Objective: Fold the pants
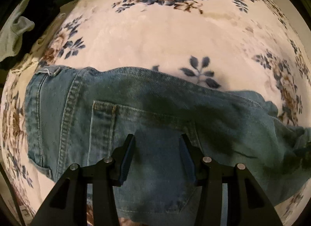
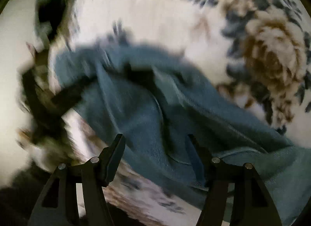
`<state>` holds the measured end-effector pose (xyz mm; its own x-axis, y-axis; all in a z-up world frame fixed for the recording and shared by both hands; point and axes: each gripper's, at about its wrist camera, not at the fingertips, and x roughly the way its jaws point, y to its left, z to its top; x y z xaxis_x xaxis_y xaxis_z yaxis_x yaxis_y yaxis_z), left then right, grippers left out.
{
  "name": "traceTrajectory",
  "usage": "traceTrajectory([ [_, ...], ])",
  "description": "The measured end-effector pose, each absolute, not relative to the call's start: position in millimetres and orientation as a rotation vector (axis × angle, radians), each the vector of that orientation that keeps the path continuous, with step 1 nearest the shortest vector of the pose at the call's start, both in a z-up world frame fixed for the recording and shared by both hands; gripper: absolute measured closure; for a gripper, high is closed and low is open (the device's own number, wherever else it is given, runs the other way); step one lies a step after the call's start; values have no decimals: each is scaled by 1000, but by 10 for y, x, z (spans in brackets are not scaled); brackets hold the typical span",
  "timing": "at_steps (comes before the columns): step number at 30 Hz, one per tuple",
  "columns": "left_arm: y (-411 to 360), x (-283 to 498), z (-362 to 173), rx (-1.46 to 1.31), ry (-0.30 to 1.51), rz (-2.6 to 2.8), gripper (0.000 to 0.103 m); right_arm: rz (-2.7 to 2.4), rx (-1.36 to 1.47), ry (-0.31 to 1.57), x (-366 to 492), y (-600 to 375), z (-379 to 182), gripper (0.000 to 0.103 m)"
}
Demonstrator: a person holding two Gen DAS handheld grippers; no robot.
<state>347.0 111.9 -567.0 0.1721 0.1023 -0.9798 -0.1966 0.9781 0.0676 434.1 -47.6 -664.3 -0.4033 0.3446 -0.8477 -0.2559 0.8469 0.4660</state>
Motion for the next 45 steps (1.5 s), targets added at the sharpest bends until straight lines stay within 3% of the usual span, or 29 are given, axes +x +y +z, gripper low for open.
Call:
traceTrajectory([
  [4,1073,3383,-5705,-78,1381,213,59,442,275,1647,4574,-819,-6356,95],
  [8,1095,3441,-5805,-89,1410,226,59,150,508,1692,4941,-1469,-6764,97],
  [11,1110,3453,-5747,-97,1395,228,59,200,592,1663,4914,-1578,-6592,92],
  [13,1129,3470,-5728,-99,1390,227,59,247,537,1583,4803,-1602,-6234,72],
  [14,1136,3472,-5725,-100,1389,227,59,263,470,1543,4723,-1603,-6062,44],
  [15,1116,3462,-5718,-99,1391,230,59,276,392,1527,4638,-1566,-5953,26],
  [17,1081,3411,-5658,-88,1367,249,59,187,181,1529,4498,-1587,-5946,26],
  [19,947,3338,-5535,-100,1329,245,59,20,154,1518,4398,-1888,-5969,26],
  [25,60,3305,-5252,-133,1254,131,59,-443,723,1305,3616,-3722,-5827,26],
  [30,-694,3344,-5406,-134,1319,11,59,-689,1016,1226,2680,-4840,-6095,26],
  [36,-1253,3331,-5556,-43,1358,-25,59,-575,1206,1191,2392,-5033,-6743,26],
  [45,-1437,3293,-5681,16,1386,0,59,-495,989,1202,2806,-4845,-6885,32],
])
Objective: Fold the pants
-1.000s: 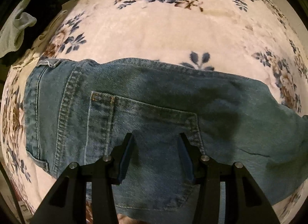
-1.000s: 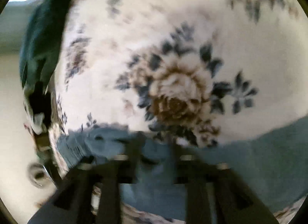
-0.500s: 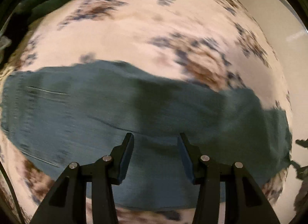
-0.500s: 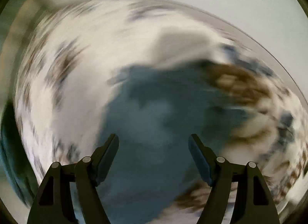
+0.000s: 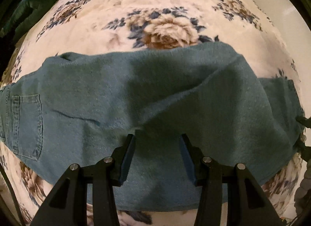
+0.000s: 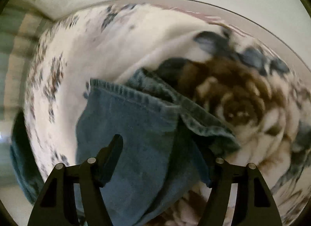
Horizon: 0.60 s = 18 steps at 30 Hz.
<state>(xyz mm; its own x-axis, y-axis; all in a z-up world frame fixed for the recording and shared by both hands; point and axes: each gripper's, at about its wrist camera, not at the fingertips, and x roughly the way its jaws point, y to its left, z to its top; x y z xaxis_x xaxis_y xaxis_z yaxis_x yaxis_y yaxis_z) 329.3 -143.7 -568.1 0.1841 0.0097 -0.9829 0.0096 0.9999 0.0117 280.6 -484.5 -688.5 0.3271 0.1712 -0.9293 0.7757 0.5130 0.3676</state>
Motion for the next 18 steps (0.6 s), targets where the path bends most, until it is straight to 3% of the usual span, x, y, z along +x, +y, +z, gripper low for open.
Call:
traceTrajectory([
  [1,-1445,3287,-5689,17,1386,3,59,-491,973,1223,2849,-4817,-6921,34],
  [2,-1457,3276,-5697,22,1387,7,59,-499,950,1239,2886,-4788,-6966,51],
  [3,-1464,3262,-5693,26,1386,8,59,-525,941,1240,2888,-4778,-6979,83],
  [4,-1468,3245,-5683,27,1381,8,59,-545,960,1213,2857,-4781,-6949,95],
  [5,-1468,3222,-5666,28,1374,10,59,-547,971,1184,2836,-4775,-6868,97],
  [8,-1463,3164,-5649,25,1367,14,59,-589,867,1037,2627,-4722,-6291,98],
  [10,-1453,3136,-5676,19,1378,19,59,-627,804,1032,2527,-4726,-6198,98],
  [14,-1424,3114,-5695,-12,1394,25,59,-579,1103,1255,2517,-4905,-6964,96],
  [16,-1385,3102,-5631,-25,1377,24,59,-595,1173,1245,2503,-4935,-7006,94],
  [18,-1316,3082,-5548,-41,1366,27,59,-607,1149,1225,2473,-4907,-6857,76],
])
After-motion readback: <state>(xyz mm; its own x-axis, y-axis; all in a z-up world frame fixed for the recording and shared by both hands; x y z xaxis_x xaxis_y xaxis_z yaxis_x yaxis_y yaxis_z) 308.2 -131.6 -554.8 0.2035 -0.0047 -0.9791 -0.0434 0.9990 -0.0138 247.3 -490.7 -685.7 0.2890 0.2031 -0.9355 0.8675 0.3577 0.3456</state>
